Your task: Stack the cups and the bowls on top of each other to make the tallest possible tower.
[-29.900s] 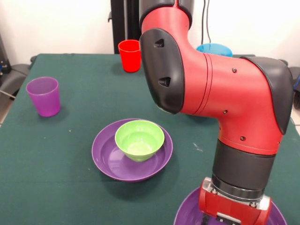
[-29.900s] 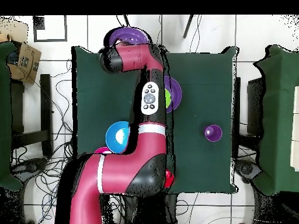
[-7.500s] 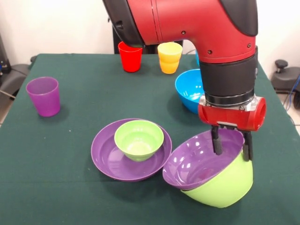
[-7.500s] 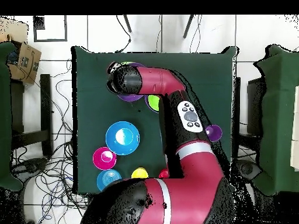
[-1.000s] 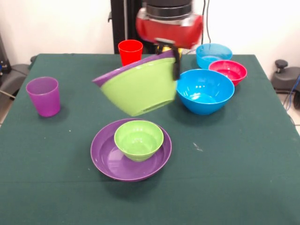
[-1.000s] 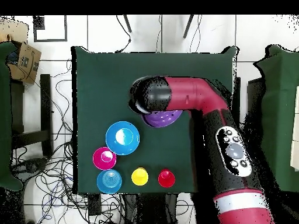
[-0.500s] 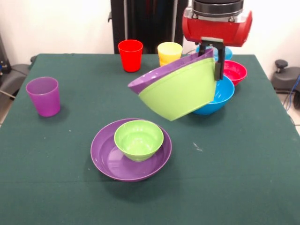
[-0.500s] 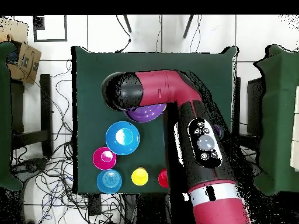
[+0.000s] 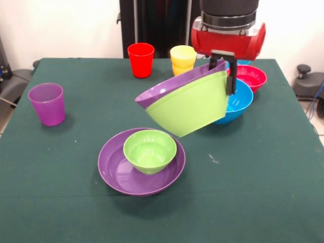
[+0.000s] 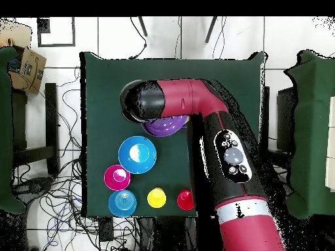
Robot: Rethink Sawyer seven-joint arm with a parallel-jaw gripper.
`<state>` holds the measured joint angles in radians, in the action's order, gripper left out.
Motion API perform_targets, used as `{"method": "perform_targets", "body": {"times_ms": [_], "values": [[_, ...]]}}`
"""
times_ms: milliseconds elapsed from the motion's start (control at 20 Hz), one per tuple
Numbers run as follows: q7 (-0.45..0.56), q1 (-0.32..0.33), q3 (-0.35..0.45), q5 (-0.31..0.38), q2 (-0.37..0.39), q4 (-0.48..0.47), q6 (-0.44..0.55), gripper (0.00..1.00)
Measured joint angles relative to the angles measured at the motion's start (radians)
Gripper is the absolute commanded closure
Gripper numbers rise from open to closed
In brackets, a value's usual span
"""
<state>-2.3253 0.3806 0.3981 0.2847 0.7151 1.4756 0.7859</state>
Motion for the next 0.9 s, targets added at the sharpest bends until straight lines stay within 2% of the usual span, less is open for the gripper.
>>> {"method": "perform_targets", "body": {"times_ms": [650, 900], "values": [[0.0, 0.047, 0.0, -0.001, -0.024, 0.0, -0.005, 1.0], [0.0, 0.066, 0.0, 0.0, -0.025, 0.008, -0.046, 1.0]]}}
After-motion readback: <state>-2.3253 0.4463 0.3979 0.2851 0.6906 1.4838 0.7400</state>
